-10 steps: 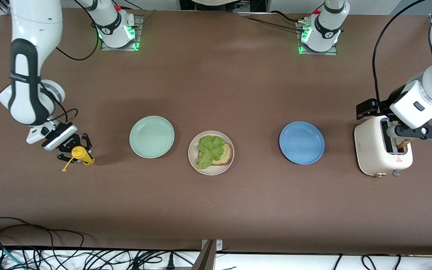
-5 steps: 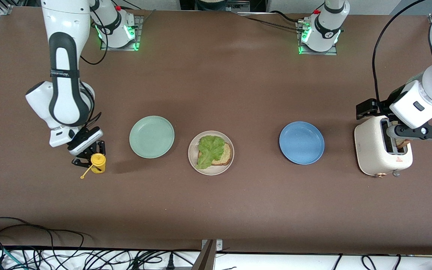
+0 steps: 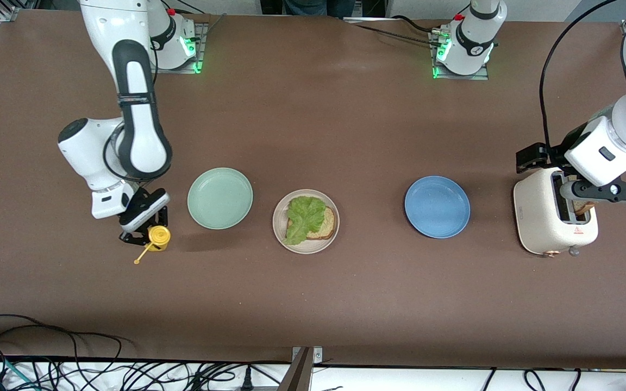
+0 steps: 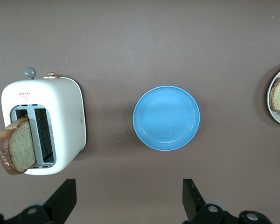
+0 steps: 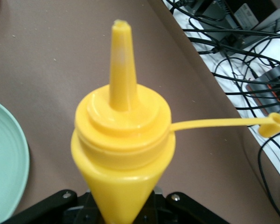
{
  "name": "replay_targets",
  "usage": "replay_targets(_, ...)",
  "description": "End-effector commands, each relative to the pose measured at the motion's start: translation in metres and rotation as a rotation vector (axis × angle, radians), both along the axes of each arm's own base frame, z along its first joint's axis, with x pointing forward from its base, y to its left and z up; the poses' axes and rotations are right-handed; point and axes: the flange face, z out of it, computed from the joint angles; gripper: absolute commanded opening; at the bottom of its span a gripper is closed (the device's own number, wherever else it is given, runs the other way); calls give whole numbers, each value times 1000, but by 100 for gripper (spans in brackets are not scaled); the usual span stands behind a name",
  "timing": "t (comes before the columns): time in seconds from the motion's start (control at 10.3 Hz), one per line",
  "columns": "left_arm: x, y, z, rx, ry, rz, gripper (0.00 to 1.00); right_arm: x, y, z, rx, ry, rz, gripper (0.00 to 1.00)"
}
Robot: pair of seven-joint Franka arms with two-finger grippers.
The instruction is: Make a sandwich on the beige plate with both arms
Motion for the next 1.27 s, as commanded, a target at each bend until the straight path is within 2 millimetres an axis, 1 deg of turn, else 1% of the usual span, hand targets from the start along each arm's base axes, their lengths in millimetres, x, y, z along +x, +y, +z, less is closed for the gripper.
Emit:
replay_targets(0.0, -1, 1, 4, -18, -1, -20, 100, 8, 30, 7, -64, 15, -7, 0)
replay_targets(0.19, -2, 1, 3, -18, 0, -20, 100, 10, 58, 6, -137, 41, 5, 0)
replay_targets(0.29, -1, 1, 4, -18, -1, -20, 100, 8, 75, 6, -170, 49, 3, 0)
replay_targets(0.49, -1, 2, 3, -18, 0, -18, 100, 8, 101, 3, -254, 48, -4, 0)
replay_targets(0.68, -1, 2, 3, -18, 0, -18, 100, 12, 118, 0, -298, 70, 3, 0)
replay_targets(0.78, -2, 2, 3, -17, 2, -18, 100, 18, 126, 6, -339, 93, 8, 0)
replay_targets(0.88, -2, 2, 3, -17, 2, -18, 100, 24, 141, 13, -392, 117, 4, 0)
replay_targets(1.17, -1, 4, 2, -17, 3, -15, 100, 34, 193, 26, -584, 156, -28, 0)
